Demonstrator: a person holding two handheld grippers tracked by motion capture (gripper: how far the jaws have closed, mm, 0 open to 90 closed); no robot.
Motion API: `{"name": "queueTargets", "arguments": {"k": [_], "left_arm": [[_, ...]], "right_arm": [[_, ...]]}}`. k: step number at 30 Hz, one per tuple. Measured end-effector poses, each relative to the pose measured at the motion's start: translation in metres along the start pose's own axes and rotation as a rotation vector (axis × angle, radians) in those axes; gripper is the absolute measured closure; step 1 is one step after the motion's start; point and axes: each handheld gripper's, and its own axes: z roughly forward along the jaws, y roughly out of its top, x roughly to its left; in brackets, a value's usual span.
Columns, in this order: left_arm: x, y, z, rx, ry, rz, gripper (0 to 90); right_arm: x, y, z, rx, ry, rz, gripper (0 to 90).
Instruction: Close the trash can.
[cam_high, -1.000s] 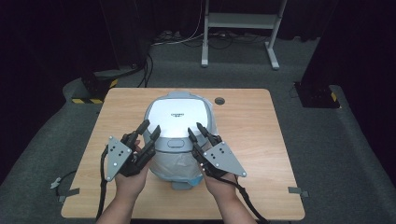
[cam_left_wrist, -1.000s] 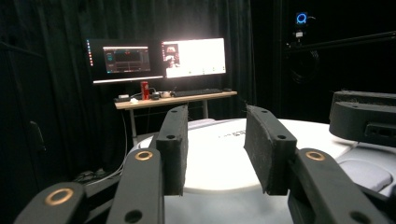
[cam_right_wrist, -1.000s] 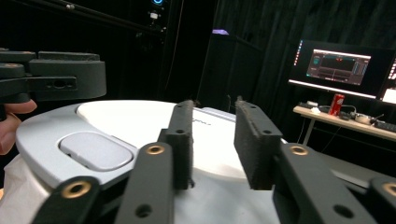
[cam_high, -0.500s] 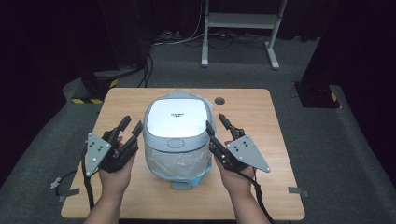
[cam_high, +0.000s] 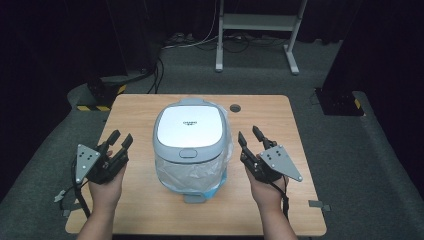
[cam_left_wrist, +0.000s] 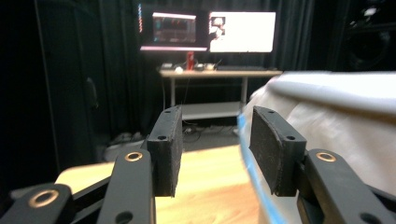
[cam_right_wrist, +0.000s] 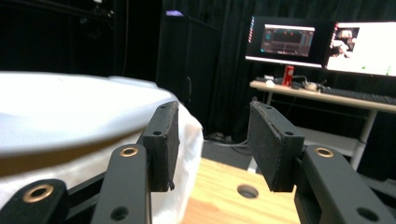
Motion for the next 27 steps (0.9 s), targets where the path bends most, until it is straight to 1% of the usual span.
{"name": "queueTargets", "arguments": {"k": [4,6,7,8,9,12,13,15,16,17,19,20,22,24,25,26,27], "left_arm": [[0.010,-0.016,0.002,0.047,0.006,-0.020,53.2],[0.014,-0.024,0.003,0.074,0.001,-0.023,52.9],[0.017,-0.031,0.004,0.096,-0.003,-0.029,52.6],[0.018,-0.033,0.004,0.102,-0.002,-0.032,52.2],[0.020,-0.038,0.004,0.122,-0.002,-0.032,52.2],[0.025,-0.053,0.006,0.174,-0.002,-0.037,51.5],[0.026,-0.057,0.007,0.188,-0.001,-0.036,51.0],[0.029,-0.068,0.009,0.225,-0.004,-0.042,50.4],[0.030,-0.075,0.010,0.259,-0.013,-0.040,50.2],[0.031,-0.079,0.012,0.277,-0.016,-0.038,49.6],[0.031,-0.091,0.014,0.333,-0.019,-0.028,46.8],[0.031,-0.095,0.015,0.353,-0.021,-0.024,45.0],[0.031,-0.105,0.016,0.403,-0.020,0.010,42.3],[0.029,-0.114,0.016,0.453,-0.014,0.045,39.5],[0.030,-0.117,0.016,0.485,-0.014,0.058,37.4],[0.030,-0.120,0.017,0.526,-0.011,0.065,34.5],[0.030,-0.124,0.018,0.556,-0.007,0.068,31.9]], "right_arm": [[-0.007,-0.015,0.003,0.037,-0.014,0.010,52.4],[-0.010,-0.022,0.004,0.055,-0.021,0.014,52.2],[-0.012,-0.026,0.004,0.067,-0.026,0.016,52.2],[-0.015,-0.032,0.005,0.083,-0.033,0.023,52.1],[-0.016,-0.035,0.005,0.089,-0.033,0.024,52.0],[-0.023,-0.052,0.008,0.134,-0.046,0.027,50.8],[-0.025,-0.057,0.008,0.149,-0.050,0.035,50.5],[-0.029,-0.069,0.008,0.162,-0.059,0.026,50.5],[-0.030,-0.076,0.009,0.180,-0.068,0.012,50.7],[-0.032,-0.084,0.009,0.201,-0.075,0.003,50.5],[-0.036,-0.096,0.009,0.229,-0.073,0.005,48.3],[-0.038,-0.105,0.010,0.256,-0.074,0.004,47.0],[-0.040,-0.116,0.009,0.298,-0.078,0.012,46.3],[-0.043,-0.130,0.010,0.360,-0.079,0.019,45.0],[-0.043,-0.134,0.010,0.380,-0.079,0.026,44.5],[-0.044,-0.140,0.010,0.408,-0.069,0.038,43.6],[-0.045,-0.145,0.011,0.445,-0.056,0.055,42.9]]}}
